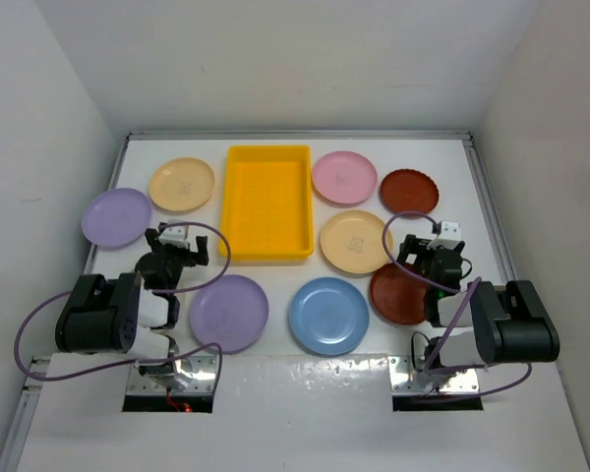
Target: Place the plates into the plastic bin on the countertop
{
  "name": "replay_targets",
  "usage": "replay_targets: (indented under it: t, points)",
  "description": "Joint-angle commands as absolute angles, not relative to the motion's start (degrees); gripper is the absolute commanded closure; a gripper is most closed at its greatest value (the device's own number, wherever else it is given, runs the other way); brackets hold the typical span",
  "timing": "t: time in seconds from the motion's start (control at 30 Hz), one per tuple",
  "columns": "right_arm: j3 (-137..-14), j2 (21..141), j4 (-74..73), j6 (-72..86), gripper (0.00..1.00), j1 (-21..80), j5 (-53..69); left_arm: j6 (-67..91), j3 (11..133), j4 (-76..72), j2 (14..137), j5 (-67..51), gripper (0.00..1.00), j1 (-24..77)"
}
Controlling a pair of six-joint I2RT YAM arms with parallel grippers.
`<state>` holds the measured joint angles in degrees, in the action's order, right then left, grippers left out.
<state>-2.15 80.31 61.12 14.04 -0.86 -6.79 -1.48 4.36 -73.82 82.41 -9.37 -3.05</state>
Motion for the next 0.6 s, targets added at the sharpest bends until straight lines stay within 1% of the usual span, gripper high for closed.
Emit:
replay_targets:
  t: [0.0,0.1,0.17,0.2,0.23,0.27,0.3,0.33,0.37,0.4,0.43,0.47,0.5,0.53,0.57]
  points:
    - [0.62,79.98,63.72,13.98,0.01,-0.53,-5.80,-1.85,5.36,-76.90,82.09,-9.23,0.00,-2.46]
    - [0.44,79.72,63.54,14.15,0.01,-0.53,-5.80,-1.85,5.36,-76.90,82.09,-8.70,0.00,-2.46]
    - [0.26,76.75,61.10,12.84,0.01,-0.53,-4.58,-1.85,5.97,-76.90,82.09,-8.70,0.00,-2.46]
    - [-3.48,73.94,52.82,12.57,0.01,-0.44,-4.31,-0.98,9.63,-68.99,79.13,-8.70,0.00,-2.46]
    - [-4.99,72.44,48.99,12.66,0.01,-0.44,-4.39,-0.10,13.41,-60.90,76.93,-8.70,0.00,-3.51]
    - [-9.62,69.90,42.17,12.57,0.01,-0.44,-4.48,-0.61,18.15,-52.12,75.16,-12.96,0.00,-4.99]
    - [-10.97,67.44,36.53,12.66,0.01,-0.53,-4.40,-5.31,28.55,-34.63,74.28,-17.71,0.00,-5.62]
    - [-12.47,66.28,32.21,11.53,0.01,-0.44,-3.96,-11.10,32.39,-29.15,74.27,-21.32,0.00,-6.23]
    - [-16.48,63.49,28.86,10.21,0.01,-0.44,-3.35,-11.16,35.22,-23.78,73.05,-23.79,0.00,-6.76]
    - [-18.00,62.67,27.00,8.72,0.01,1.21,-3.34,-10.20,37.25,-23.73,71.38,-23.82,0.00,-6.77]
    - [-19.50,61.97,23.15,7.22,0.01,1.58,-3.25,-10.02,37.27,-23.73,67.10,-23.12,0.00,-7.64]
    - [-24.99,61.18,21.20,4.51,0.01,2.89,-4.91,-11.59,37.27,-24.60,64.71,-22.33,0.00,-7.65]
    - [-26.88,61.08,16.05,-1.70,0.01,4.12,-7.88,-15.60,37.87,-25.48,60.95,-19.89,0.00,-7.12]
    - [-30.64,61.08,14.69,-1.76,0.01,4.13,-7.91,-15.64,38.75,-26.01,60.91,-19.86,0.00,-7.12]
    - [-32.24,61.43,13.63,-7.67,0.01,6.39,-13.57,-19.04,39.54,-26.02,59.17,-16.21,0.00,-6.51]
